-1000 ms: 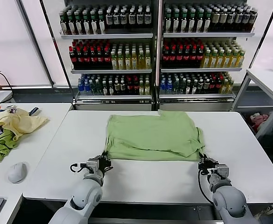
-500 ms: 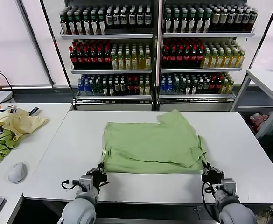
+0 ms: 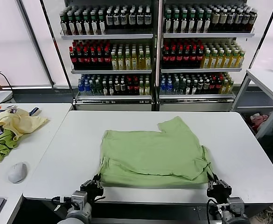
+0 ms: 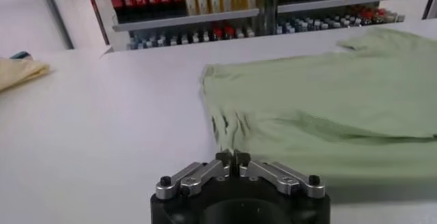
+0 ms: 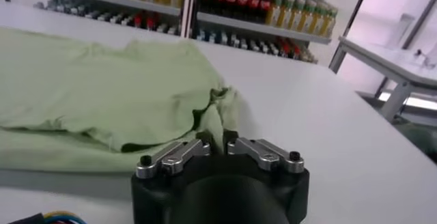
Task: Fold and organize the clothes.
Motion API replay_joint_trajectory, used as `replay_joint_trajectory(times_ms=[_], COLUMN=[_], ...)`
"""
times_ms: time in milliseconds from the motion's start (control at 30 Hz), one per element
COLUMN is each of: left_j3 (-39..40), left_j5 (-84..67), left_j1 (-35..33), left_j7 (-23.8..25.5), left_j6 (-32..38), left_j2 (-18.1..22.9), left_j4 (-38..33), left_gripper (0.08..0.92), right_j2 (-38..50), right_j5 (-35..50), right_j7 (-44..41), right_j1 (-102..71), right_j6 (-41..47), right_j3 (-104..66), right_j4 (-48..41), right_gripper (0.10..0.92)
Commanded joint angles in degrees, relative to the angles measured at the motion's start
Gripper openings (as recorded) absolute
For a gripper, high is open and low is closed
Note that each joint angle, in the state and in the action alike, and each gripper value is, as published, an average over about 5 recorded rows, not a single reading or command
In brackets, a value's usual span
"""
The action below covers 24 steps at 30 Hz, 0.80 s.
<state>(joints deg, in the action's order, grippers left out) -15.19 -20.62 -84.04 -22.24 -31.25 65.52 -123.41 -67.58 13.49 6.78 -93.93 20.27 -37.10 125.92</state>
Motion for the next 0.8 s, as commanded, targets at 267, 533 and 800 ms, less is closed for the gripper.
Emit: replay_joint_trajectory(times_ms=[267, 533, 800], left_j3=[-0.04, 4.13, 7.61], left_j5=[-8.40, -11.81, -12.93], left_j1=[13.88, 27.46, 37.93], left_j7=[-0.32, -0.19, -0.29], left_j6=[2.78, 2.33, 1.81], left_j2=[-3.89, -2.65, -0.57], left_j4=[4.75, 18.98, 29.74], left_gripper=[0.448, 0.682, 0.820], right_j2=[5.28, 5.24, 2.77], right_j5=[8.52, 10.36, 10.82], right_j7=[1.45, 2.76, 2.70], right_j1=[19.21, 39.78, 53.75], right_j6=[1.16, 5.67, 6.46], right_j3=[3.45, 15.45, 22.64], right_j4=[-6.66, -23.24, -38.79], right_gripper=[0.651, 0.817, 0.823])
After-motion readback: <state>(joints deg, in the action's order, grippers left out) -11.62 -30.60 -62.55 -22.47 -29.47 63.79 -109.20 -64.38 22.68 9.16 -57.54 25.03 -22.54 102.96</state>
